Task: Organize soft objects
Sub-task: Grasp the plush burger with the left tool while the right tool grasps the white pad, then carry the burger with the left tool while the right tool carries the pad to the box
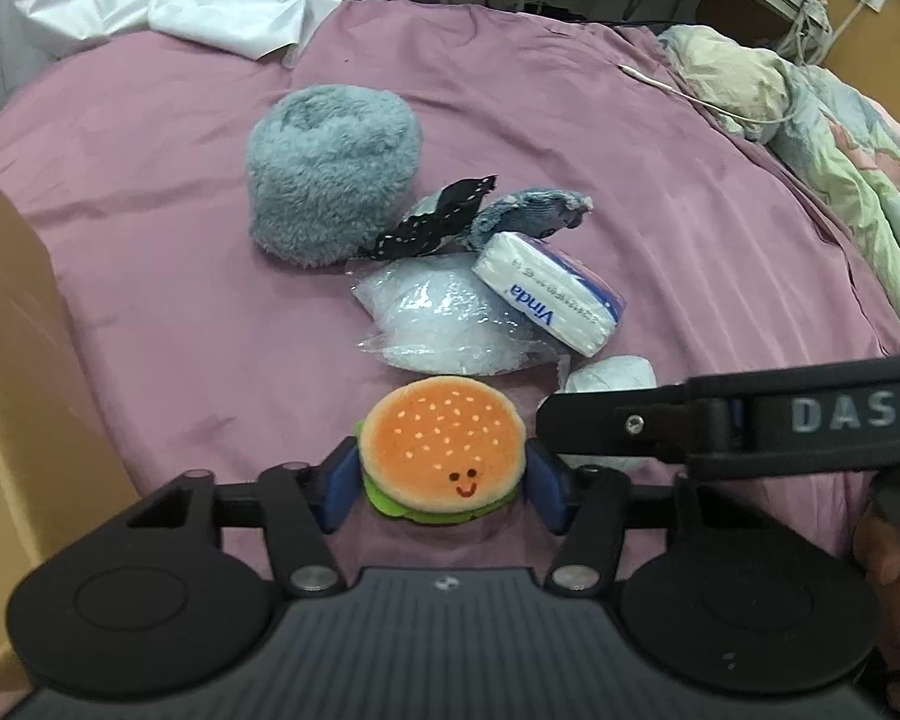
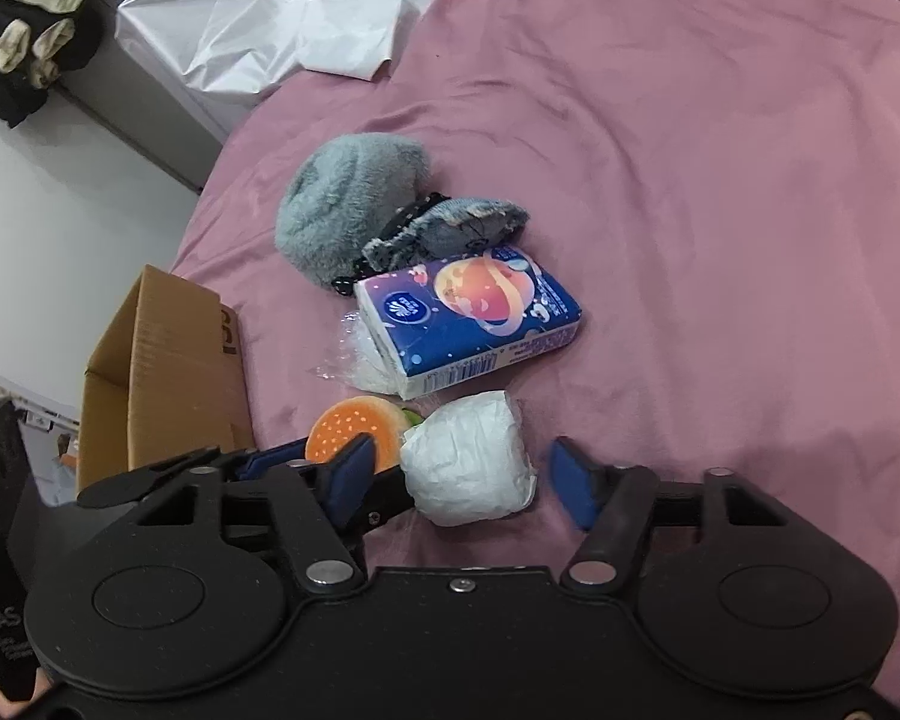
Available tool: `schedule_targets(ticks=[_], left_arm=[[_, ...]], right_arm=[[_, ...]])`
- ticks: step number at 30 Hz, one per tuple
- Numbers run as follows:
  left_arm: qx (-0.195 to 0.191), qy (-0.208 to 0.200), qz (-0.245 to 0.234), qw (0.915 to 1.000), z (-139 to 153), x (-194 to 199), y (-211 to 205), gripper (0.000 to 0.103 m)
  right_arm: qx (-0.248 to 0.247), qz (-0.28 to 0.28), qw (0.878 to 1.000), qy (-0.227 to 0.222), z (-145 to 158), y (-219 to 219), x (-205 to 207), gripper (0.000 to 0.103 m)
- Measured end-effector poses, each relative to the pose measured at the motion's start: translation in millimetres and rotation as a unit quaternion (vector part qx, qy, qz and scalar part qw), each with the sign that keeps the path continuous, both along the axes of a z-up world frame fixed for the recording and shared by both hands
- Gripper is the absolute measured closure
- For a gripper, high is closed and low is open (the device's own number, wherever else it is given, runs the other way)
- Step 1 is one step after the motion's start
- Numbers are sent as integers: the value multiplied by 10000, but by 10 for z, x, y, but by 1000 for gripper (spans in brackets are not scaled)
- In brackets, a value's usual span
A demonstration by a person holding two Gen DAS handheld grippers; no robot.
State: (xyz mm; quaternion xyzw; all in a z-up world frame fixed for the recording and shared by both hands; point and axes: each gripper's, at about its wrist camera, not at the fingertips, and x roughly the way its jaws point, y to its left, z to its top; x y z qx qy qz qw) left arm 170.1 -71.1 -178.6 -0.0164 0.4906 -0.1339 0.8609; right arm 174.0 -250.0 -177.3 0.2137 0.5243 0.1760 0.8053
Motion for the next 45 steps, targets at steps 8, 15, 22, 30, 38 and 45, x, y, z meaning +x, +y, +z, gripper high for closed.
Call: schedule_targets(ticks=[8, 15, 22, 30, 38, 45], left_arm=[[-140, -90, 138, 9998, 143, -76, 11, 51], [-25, -362, 95, 9993, 391, -129, -31, 51], [-16, -814, 129, 9966, 684, -204, 15, 51], [-43, -1095, 338, 9934, 921, -234, 207, 51], [-123, -1355, 590, 9889, 1110, -371, 459, 51], [-134, -1473, 863, 9852, 1165, -475, 725, 51]], right_arm=[[315, -243, 9991, -175, 116, -236, -102, 58], [611, -299, 9965, -496, 343, -353, -166, 58], [453, -162, 9948, -899, 587, -311, -197, 58], [489, 105, 9890, -1394, 820, -158, -224, 58], [436, 376, 9816, -1822, 1000, 52, -236, 58], [429, 517, 9787, -1940, 1039, 248, -248, 58]])
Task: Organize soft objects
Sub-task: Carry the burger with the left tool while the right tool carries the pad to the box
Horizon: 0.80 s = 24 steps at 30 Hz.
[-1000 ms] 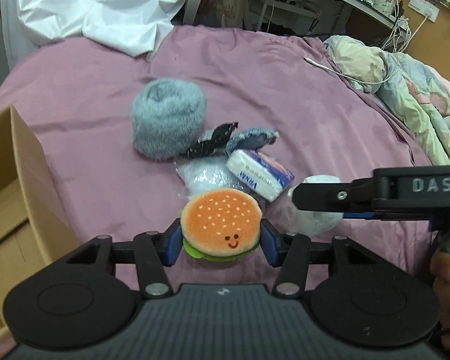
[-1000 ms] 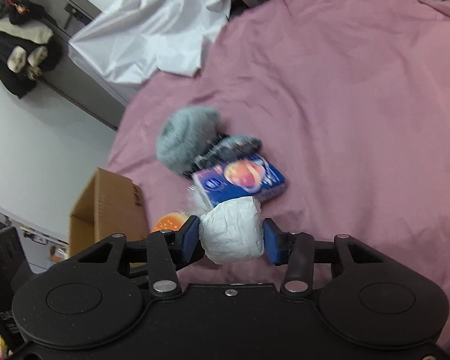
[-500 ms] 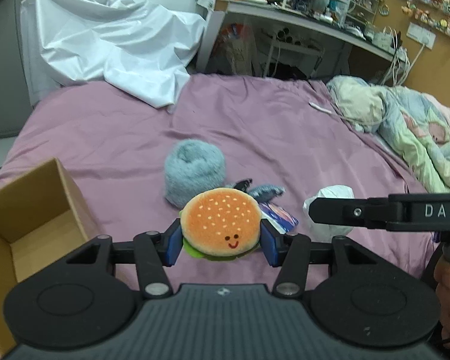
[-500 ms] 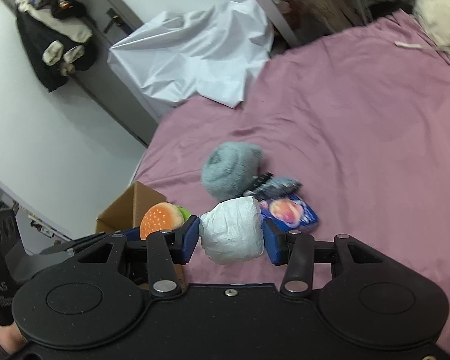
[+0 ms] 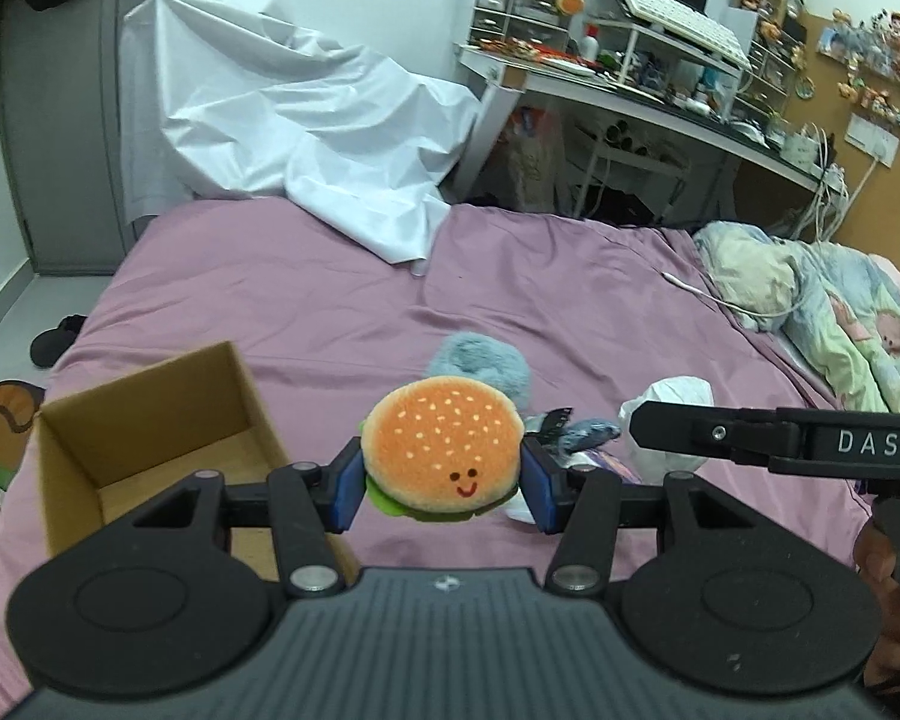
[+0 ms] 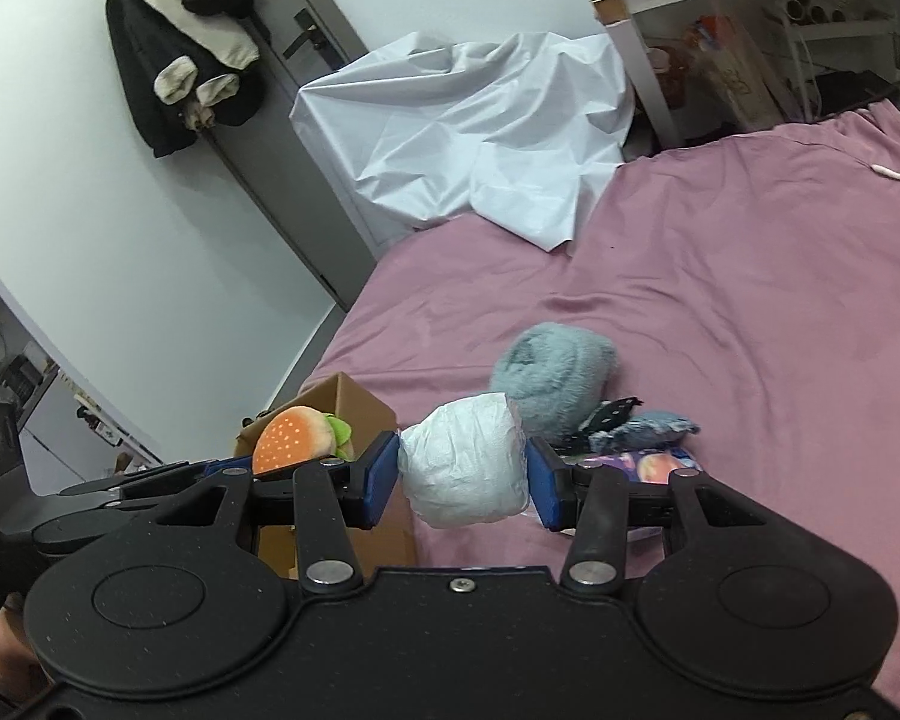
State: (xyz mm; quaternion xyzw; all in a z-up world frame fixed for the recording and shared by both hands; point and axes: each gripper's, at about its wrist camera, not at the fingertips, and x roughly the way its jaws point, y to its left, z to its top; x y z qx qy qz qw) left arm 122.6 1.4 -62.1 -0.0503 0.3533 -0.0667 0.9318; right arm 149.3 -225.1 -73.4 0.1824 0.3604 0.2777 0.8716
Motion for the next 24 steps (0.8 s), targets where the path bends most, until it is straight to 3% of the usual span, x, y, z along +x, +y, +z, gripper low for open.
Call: schedule_targets(ticks=[24], left_arm=[[-113, 62, 977, 9951, -227, -100, 1072, 51]], right_arm=[[-236, 622, 9973, -319, -64, 849, 149, 58]])
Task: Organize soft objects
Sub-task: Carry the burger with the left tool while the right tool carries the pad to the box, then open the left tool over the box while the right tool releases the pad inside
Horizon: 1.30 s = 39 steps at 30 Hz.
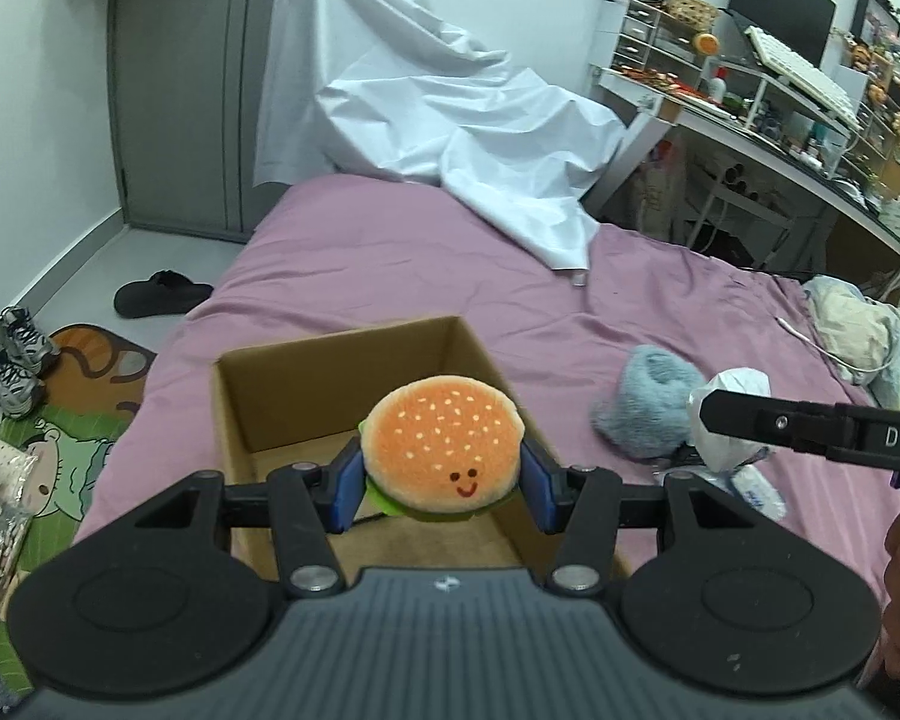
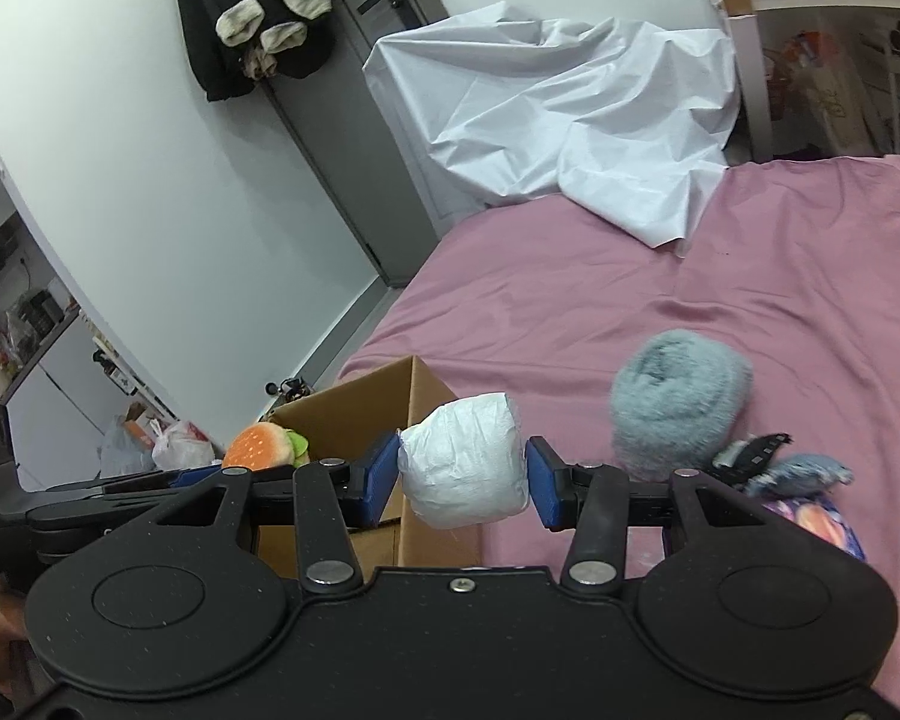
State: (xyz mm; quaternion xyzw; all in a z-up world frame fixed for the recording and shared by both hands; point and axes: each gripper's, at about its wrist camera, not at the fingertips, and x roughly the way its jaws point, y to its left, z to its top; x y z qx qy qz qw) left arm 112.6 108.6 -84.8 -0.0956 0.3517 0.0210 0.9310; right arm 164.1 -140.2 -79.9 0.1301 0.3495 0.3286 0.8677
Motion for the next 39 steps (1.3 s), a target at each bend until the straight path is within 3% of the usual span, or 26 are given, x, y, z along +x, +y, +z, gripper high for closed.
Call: schedule_targets(ticks=[14, 20, 24, 28, 32, 39], left_arm=[[-207, 103, 312, 9992, -265, 265, 347, 50], [-148, 176, 653, 9976, -354, 328, 467, 50], [-207, 139, 722, 9971, -327, 326, 515, 43], [-206, -49, 773, 9968, -231, 272, 509, 25], [-84, -69, 920, 9957, -172, 209, 492, 24], [-258, -93, 1134, 9932, -143, 69, 494, 23]], right_arm=[[-252, 409, 9988, -72, -102, 396, 182, 58], [-236, 587, 9980, -85, -83, 567, 231, 58], [-203, 702, 9972, -145, -48, 695, 269, 58], [-145, 741, 9970, -170, -37, 778, 312, 57], [-28, 768, 9970, -104, -41, 816, 333, 54], [2, 644, 9978, -148, 14, 716, 255, 28]])
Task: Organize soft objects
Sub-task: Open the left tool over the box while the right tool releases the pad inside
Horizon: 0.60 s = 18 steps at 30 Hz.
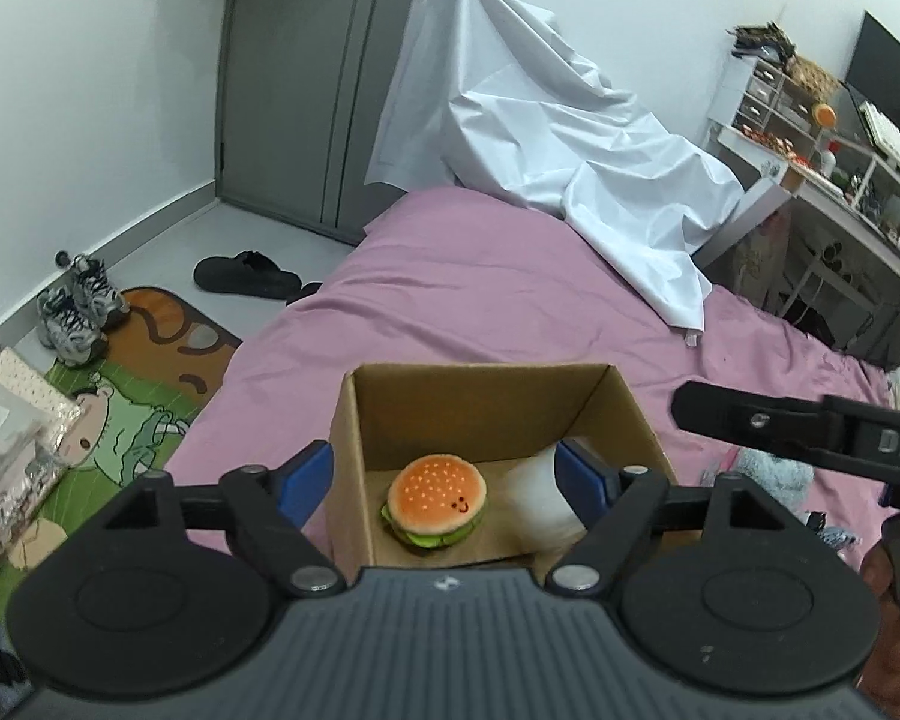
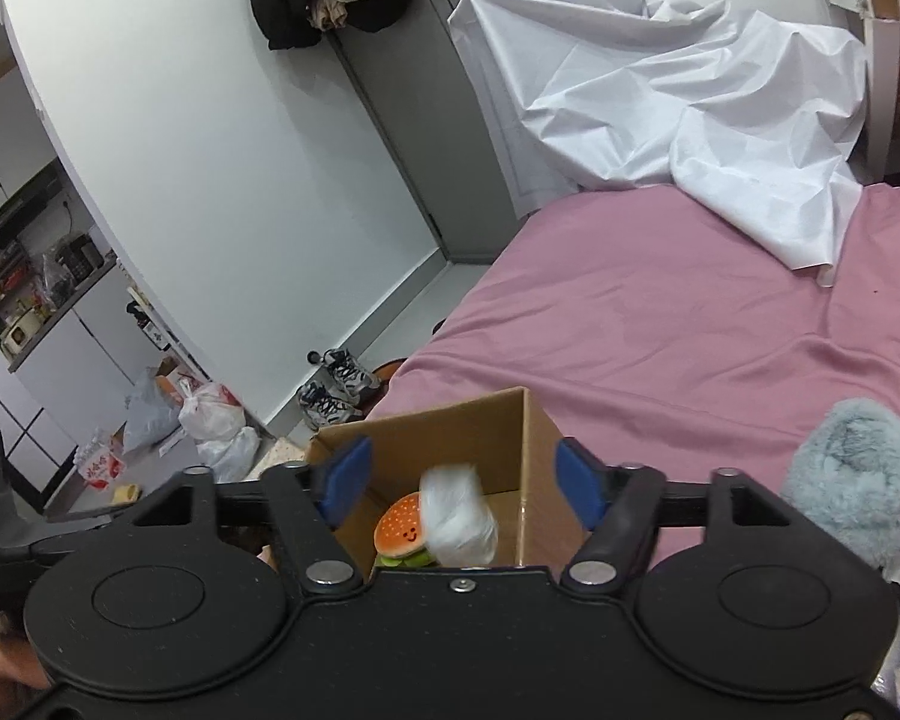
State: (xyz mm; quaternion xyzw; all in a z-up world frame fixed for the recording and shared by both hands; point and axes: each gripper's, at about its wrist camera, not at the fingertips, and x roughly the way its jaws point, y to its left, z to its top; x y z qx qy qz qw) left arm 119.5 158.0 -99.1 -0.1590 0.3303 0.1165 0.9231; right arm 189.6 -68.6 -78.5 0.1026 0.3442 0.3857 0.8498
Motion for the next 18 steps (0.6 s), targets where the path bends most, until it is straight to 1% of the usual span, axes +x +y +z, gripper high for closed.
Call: schedule_targets(ticks=[1, 5, 7, 9, 12, 16, 18], left_arm=[[-31, -11, 36, 10000, 2, -22, -11, 23], [-70, -96, 129, 9998, 23, -107, -86, 21], [-149, -200, 203, 9995, 41, -161, -129, 19], [-232, -270, 224, 9991, 60, -218, -180, 18], [-234, -353, 237, 9988, 96, -282, -268, 17], [-221, -403, 194, 9988, 154, -340, -361, 17], [-236, -418, 140, 9988, 185, -368, -409, 17]], right_arm=[[21, -46, 10000, -21, 15, -44, -22, 24], [-16, -236, 9997, -106, 57, -271, -127, 17], [-26, -324, 9994, -134, 71, -393, -172, 10], [-40, -403, 9990, -168, 87, -518, -218, 8], [-68, -493, 9986, -204, 109, -679, -267, 7], [-89, -627, 9975, -311, 123, -861, -349, 1], [-74, -680, 9971, -327, 136, -937, -383, 0]])
